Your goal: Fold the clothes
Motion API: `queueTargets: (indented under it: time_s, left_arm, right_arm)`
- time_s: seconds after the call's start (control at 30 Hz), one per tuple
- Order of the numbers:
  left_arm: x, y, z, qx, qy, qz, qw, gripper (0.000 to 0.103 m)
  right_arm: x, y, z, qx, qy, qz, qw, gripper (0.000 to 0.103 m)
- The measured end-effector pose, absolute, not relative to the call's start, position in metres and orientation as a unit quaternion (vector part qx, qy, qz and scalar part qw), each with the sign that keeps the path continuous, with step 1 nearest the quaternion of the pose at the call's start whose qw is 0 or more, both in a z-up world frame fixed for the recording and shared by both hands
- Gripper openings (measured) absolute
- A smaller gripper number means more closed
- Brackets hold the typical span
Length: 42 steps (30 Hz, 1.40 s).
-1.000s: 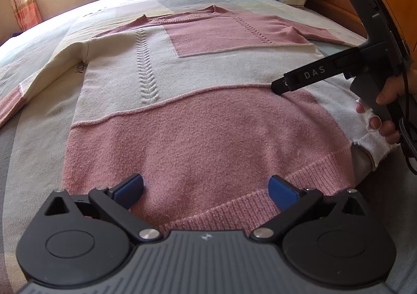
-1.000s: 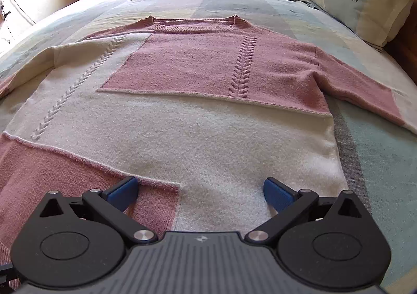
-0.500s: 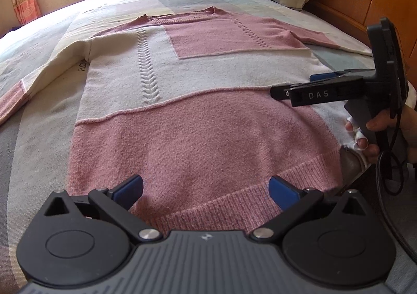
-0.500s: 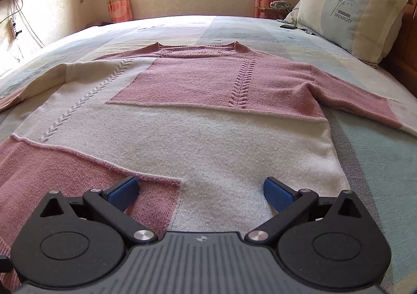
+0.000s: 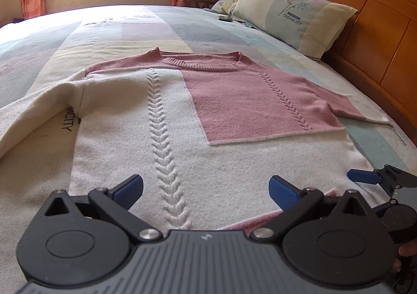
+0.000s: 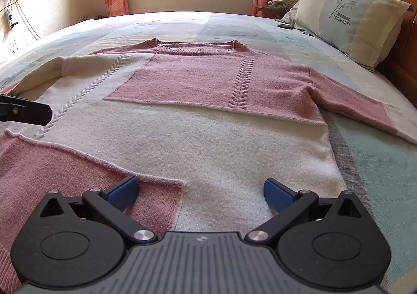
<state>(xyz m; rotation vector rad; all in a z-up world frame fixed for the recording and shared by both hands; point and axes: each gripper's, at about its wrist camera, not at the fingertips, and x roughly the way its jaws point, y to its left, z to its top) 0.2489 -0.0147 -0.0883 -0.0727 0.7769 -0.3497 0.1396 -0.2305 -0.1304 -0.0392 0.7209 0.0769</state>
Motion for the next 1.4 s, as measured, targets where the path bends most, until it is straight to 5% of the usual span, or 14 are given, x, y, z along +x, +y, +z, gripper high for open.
queueTargets:
  time_s: [0.97,1.4]
  left_arm:
    - [0.279,0.119,-0.107,-0.168,0.364,-0.069,0.914,0.102]
    - [0.295,0.152,-0.111,-0.113,0.343,-0.013,0.932,0.102]
  right_arm:
    - [0.15,-0.21,-0.126,-0.02,0.36,-0.016,0.932,0.103]
    - [0.153,-0.209,-0.125,-0.02,0.37,-0.015,0.929,0.103]
